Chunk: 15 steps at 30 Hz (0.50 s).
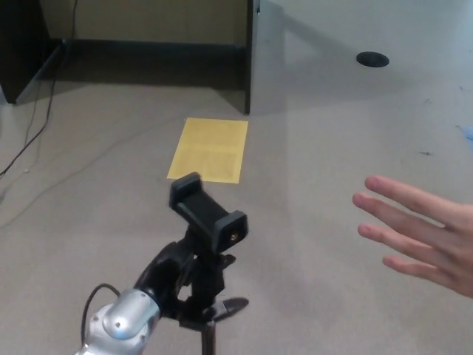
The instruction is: There is a tripod standing in front of the robot and the robot extends its left arm to grab it. It lifts the tripod and passes it to a person.
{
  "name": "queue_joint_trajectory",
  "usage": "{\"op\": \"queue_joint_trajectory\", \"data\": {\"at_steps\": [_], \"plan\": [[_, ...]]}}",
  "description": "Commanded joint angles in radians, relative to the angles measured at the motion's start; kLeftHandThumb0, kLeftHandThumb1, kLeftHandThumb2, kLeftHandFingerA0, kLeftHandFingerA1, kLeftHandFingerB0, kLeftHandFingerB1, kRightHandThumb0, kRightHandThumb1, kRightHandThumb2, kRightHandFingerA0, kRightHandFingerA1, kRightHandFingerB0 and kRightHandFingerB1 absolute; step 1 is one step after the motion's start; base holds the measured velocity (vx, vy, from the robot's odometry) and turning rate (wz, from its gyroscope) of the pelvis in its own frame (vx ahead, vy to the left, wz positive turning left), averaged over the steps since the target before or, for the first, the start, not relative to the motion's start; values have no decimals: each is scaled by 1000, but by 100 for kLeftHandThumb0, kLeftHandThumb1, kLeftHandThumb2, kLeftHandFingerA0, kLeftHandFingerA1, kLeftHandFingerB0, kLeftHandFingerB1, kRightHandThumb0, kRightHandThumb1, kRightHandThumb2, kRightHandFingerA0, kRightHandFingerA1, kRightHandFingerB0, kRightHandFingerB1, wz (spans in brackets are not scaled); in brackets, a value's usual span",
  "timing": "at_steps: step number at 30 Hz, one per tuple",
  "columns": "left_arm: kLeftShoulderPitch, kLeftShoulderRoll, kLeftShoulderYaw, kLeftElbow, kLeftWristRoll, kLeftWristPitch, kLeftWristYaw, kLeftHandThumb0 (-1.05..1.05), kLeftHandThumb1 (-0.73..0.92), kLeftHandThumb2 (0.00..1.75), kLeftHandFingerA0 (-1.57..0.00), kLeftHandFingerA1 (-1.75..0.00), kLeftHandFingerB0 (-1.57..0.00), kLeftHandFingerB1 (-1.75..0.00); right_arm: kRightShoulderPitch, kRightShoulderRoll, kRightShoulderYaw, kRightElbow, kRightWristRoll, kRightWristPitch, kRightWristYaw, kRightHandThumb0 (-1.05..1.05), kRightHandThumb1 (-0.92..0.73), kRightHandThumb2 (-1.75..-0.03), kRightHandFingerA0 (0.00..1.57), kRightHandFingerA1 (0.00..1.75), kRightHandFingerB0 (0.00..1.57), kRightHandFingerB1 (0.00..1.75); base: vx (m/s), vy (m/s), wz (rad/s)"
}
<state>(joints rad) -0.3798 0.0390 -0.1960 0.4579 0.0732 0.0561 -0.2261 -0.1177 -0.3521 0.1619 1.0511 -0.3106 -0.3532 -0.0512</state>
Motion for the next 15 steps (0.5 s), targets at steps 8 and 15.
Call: {"op": "queue_joint_trajectory", "data": {"at_steps": [8,15], "plan": [[95,-22,-83,-35,70,-25,41,-54,41,65,-23,-42,-8,-30,47,-18,3,2,1,-9,16,-39,-69,-61,78,45,56,39,0,0,0],[94,-26,-99,-6,69,-99,41,-31,77,64,-61,-47,-23,-30,29,-13,0,8,10,3,34,-39,-70,-60,77,45,56,38,0,0,0]]}}
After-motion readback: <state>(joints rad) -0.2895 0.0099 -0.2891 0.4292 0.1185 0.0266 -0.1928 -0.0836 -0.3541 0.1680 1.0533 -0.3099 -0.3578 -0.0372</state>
